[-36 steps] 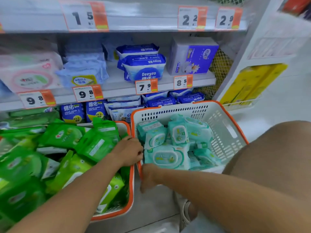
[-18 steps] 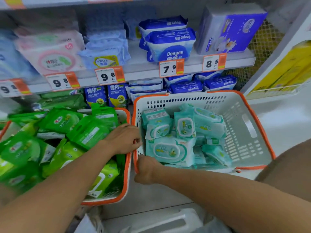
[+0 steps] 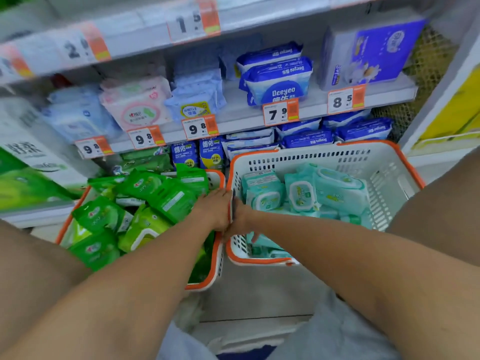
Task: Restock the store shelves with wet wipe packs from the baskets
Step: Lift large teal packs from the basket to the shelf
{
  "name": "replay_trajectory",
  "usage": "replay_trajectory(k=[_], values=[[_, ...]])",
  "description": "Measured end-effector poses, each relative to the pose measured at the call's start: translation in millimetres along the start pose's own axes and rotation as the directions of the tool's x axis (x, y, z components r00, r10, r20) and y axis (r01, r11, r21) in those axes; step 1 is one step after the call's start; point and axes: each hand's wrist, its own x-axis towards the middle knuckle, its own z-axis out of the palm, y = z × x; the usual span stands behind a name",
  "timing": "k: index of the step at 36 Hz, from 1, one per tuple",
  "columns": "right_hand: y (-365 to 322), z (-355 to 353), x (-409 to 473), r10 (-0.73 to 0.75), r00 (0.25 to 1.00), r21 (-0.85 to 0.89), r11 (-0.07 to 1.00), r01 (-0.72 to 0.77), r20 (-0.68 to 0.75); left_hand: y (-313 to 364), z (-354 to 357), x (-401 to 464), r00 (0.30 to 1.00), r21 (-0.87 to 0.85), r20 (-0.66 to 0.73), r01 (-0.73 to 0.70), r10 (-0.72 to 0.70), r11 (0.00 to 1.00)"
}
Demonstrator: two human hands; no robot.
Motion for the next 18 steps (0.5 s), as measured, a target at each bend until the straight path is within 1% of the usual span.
replay_trajectory(k=[2, 3, 5, 6, 7, 8, 10, 12, 14, 15, 18], values=[[0, 12, -4, -0.052, 0.994, -0.063, 0.997, 0.047, -0.096, 5, -1, -2, 1.0, 0.027, -0.011, 0.022, -0.022, 0.999], [3, 19, -4, -0.044, 0.993, -0.036, 0.999, 0.04, -0.105, 7, -1, -2, 0.999, 0.033, -0.015, 0.034, -0.034, 0.999], [8, 23, -6, 0.045, 0.997, 0.147, 0.988, -0.036, -0.057, 7, 1, 0, 0.999, 0.032, -0.002, 0.043, -0.043, 0.999], [10, 23, -8, 0.07, 0.997, 0.207, 0.976, -0.064, -0.022, 5, 2, 1, 0.999, 0.031, -0.004, 0.041, -0.041, 0.999], [12, 22, -9, 0.066, 0.998, 0.225, 0.972, -0.061, -0.012, 3, 4, 1, 0.999, 0.029, -0.01, 0.04, -0.039, 0.999], [12, 23, -10, 0.056, 0.998, 0.202, 0.978, -0.051, -0.019, 2, 6, 0, 0.999, 0.028, -0.013, 0.04, -0.039, 0.999], [11, 27, -12, 0.032, 0.995, 0.16, 0.987, -0.017, -0.093, 2, 9, -3, 0.998, 0.027, -0.006, 0.062, -0.062, 0.998], [13, 29, -10, 0.022, 0.991, 0.203, 0.979, 0.005, -0.132, 5, 13, -1, 0.993, 0.018, -0.02, 0.114, -0.114, 0.993], [17, 24, -12, 0.051, 0.991, 0.315, 0.949, -0.01, -0.121, 8, 13, 6, 0.988, 0.005, -0.011, 0.153, -0.153, 0.988], [22, 19, -12, 0.062, 0.989, 0.342, 0.94, -0.013, -0.132, 9, 11, 9, 0.986, 0.0, -0.005, 0.167, -0.167, 0.986], [39, 4, -16, 0.102, 0.969, 0.284, 0.958, -0.034, -0.227, 13, 3, 17, 0.979, 0.026, -0.002, 0.206, -0.206, 0.978]])
